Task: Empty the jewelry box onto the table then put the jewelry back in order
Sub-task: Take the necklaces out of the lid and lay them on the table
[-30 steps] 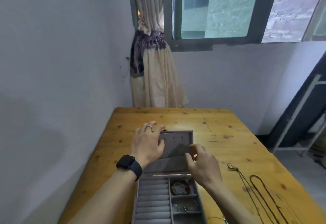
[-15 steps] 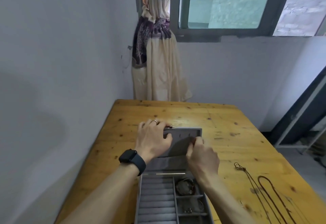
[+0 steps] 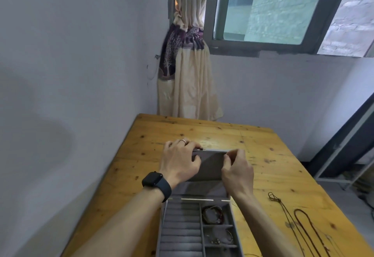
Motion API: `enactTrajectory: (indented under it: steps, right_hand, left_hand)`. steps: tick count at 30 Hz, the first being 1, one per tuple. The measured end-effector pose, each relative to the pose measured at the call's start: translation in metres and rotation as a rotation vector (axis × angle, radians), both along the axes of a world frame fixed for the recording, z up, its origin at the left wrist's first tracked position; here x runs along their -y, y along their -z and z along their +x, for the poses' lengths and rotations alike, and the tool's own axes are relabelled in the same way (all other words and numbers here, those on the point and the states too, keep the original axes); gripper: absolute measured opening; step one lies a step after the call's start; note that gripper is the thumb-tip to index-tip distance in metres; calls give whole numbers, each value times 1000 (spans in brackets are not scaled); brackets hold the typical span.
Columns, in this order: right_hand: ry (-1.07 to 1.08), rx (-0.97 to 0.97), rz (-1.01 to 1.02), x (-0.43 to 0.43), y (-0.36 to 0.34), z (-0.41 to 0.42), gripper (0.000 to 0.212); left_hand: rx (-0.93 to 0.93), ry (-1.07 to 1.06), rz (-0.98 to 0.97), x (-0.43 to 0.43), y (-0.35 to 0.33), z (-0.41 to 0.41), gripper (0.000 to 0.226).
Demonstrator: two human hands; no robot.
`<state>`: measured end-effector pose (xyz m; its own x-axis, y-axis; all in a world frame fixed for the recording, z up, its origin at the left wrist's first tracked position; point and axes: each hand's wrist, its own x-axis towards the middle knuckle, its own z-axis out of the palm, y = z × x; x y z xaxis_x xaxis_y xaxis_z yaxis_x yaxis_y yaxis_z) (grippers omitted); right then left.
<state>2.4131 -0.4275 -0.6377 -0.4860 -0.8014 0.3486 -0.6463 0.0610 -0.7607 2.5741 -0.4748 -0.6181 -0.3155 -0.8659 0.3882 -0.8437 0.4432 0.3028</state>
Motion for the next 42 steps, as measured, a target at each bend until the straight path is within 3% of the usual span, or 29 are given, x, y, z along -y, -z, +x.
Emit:
enactTrajectory:
  steps: [3,7,11,15,28,31,35,38,42]
  right_hand:
    - [46,70,-53,-2,1,8,5]
    - [44,387,-78,-7,-8,20,14]
    - [-185,398,-62,-17,-15,21,15]
    - [-331,540,-59,-27,-36,9,9]
    - [-473,333,-155,-52,-110,-14,6]
    - [-465,331,-184,-55,-117,-16,6]
    - [-484,272,-183,-57,-130,-22,5]
    - [-482,246,-176,-64,-138,-29,5]
    - [-443,212,-184,-81,-143,-41,8]
  left_hand:
    - [-7,10,-9,-2,0,1,36]
    - [-18,2,-33,-4,1,3,35]
    - [14,25,-41,-2,2,6,37]
    - [48,44,-30,-1,0,6,41]
    - [140,69,281,10,-41,-1,36]
    - [-54,179,335,0,-60,-8,36]
    - [-457,477,594,-26,-104,-18,33]
    - [-456,533,619,-44,-126,-25,14]
    - [-444,493,533,-63,-140,-31,21]
